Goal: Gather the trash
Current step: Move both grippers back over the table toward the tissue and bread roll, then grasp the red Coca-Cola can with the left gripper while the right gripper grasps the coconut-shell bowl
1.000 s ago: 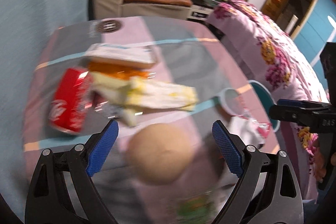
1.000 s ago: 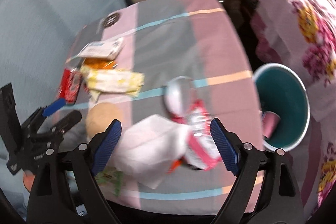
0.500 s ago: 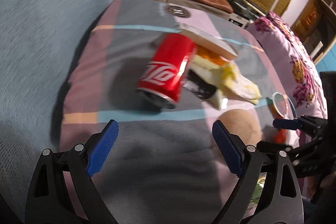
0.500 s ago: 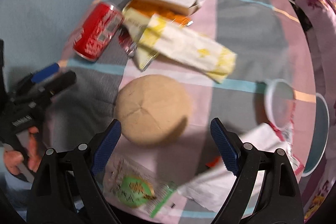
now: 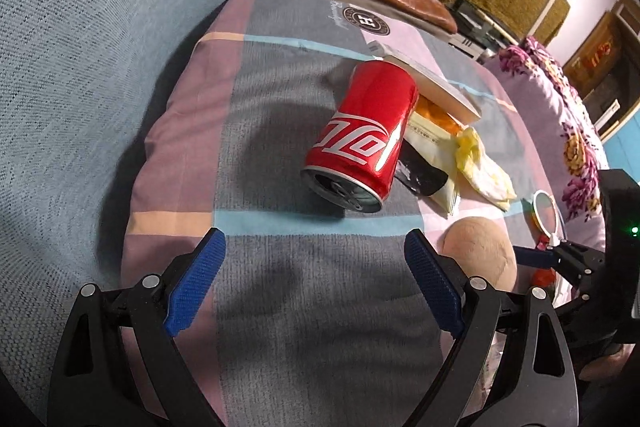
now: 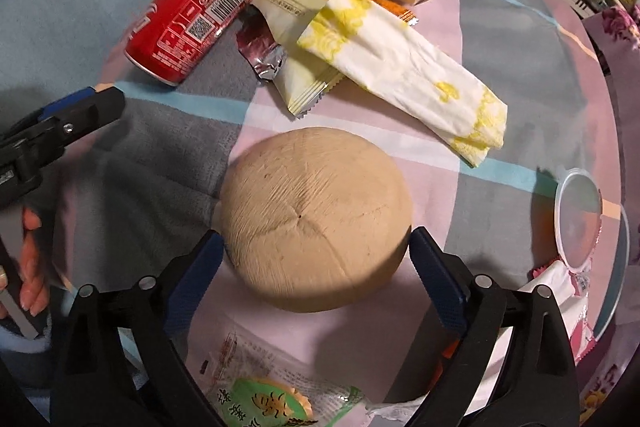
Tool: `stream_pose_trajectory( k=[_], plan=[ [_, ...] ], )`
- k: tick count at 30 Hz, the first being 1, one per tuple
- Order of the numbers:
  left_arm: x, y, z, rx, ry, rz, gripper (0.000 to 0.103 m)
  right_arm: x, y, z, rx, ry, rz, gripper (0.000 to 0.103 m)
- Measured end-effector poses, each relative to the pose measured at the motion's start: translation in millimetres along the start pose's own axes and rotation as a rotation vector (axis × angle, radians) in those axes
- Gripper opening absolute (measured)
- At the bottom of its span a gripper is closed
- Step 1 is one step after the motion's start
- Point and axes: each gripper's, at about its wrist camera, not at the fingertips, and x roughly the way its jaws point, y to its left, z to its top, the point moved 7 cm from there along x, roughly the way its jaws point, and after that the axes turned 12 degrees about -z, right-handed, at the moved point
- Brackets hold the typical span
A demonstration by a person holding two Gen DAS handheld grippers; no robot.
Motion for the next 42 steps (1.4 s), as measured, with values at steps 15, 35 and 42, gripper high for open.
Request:
stream_pose_trajectory(
  k=[15, 35, 42],
  plan=[
    [4.8, -28.9, 18.0, 0.040, -0.024, -0.008, 0.091, -46.4, -81.0, 38.7, 0.173, -0.049, 0.119, 0.085],
    [64.9, -33.4, 53.0, 0.119, 0.038, 0.001, 0.051, -23.8, -119.9, 76.4, 0.276, -0.101, 0.095, 0.066],
    [66.7, -32.7, 54.2, 0.108, 0.038, 0.009, 0.052, 1.1, -116.5, 91.4, 0.248, -0.104, 0.109, 0.040]
  ],
)
